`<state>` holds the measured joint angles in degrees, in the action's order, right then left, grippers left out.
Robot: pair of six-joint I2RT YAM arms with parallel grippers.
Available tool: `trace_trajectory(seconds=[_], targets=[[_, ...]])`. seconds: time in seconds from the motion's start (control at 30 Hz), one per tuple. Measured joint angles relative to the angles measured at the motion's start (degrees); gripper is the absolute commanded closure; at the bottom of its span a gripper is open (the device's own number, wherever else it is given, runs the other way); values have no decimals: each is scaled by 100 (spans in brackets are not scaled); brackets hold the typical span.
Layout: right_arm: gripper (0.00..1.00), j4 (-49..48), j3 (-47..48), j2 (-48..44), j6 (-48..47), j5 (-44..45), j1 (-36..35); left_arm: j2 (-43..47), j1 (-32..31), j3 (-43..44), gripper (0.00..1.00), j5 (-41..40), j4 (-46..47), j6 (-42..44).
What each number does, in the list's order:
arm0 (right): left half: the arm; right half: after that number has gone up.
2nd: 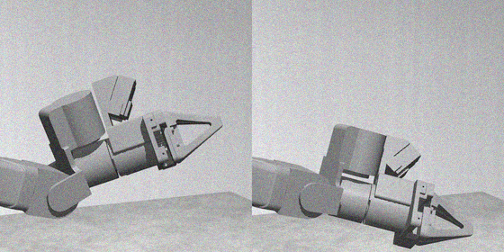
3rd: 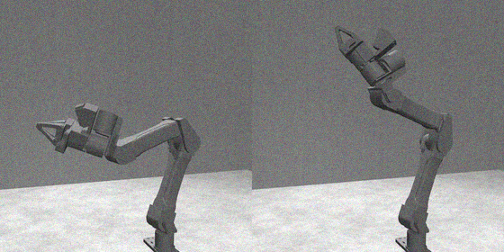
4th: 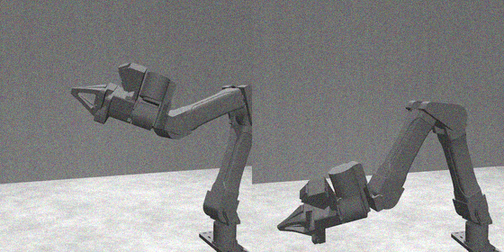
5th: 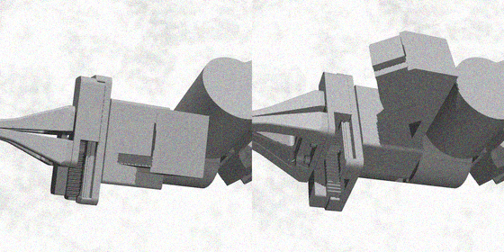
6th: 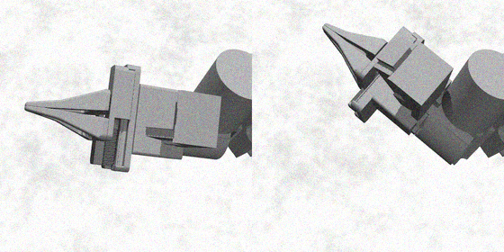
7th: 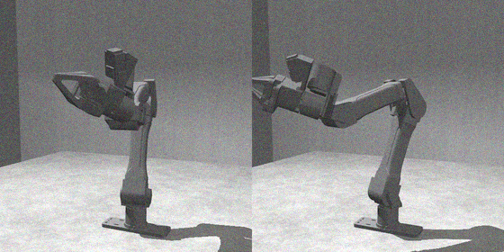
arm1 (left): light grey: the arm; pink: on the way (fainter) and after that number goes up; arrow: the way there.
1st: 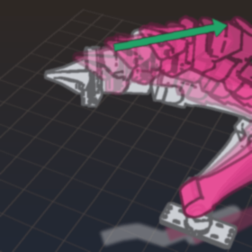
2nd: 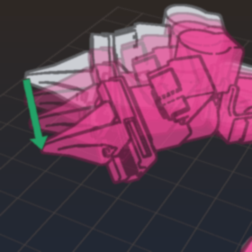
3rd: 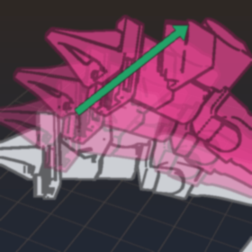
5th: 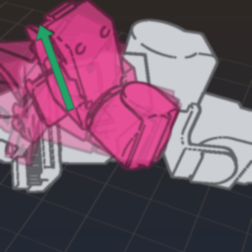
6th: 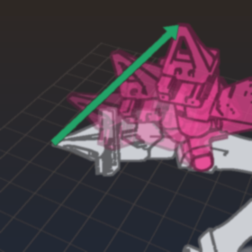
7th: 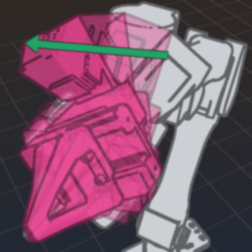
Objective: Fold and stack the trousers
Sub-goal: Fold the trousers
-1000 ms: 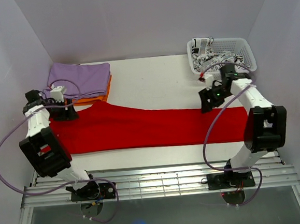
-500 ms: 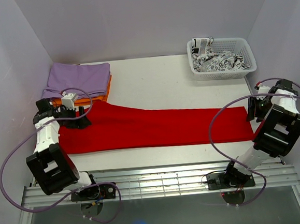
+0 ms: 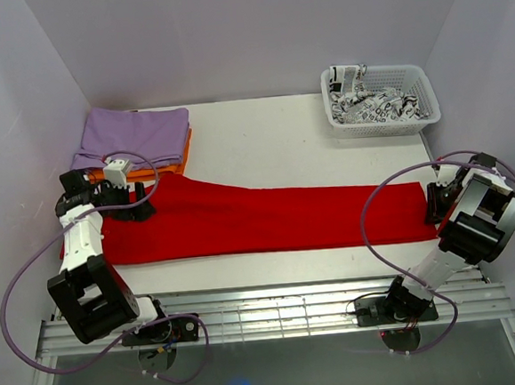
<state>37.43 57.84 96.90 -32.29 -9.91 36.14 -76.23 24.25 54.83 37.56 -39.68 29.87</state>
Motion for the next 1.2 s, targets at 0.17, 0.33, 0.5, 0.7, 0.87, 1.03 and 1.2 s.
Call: trace_trajectory(seconds=[0.17, 0.33, 0.5, 0.7, 0.87, 1.03, 1.2], targets=[[92, 234, 42, 66, -332, -560, 55, 0, 0, 0, 7, -35, 42, -39], [92, 776, 280, 114, -562, -927, 203, 0, 0, 0, 5, -101, 101, -83], [92, 1390, 822, 66, -824, -1255, 595, -33, 0, 0, 5, -365, 243, -240], [92, 2131, 1543, 44, -1200, -1259, 1086, -85, 0, 0, 4, -621, 376, -407], [92, 2920, 2100, 44, -1386, -1670, 1204, -101, 0, 0, 6, -844, 426, -538], [92, 3421, 2153, -197, -1401, -2730, 793, -245, 2, 0, 10, -953, 369, -662], [92, 3062, 1954, -975, -817, -3731, -728, -442, 37, -28, 13, -973, 306, -772]])
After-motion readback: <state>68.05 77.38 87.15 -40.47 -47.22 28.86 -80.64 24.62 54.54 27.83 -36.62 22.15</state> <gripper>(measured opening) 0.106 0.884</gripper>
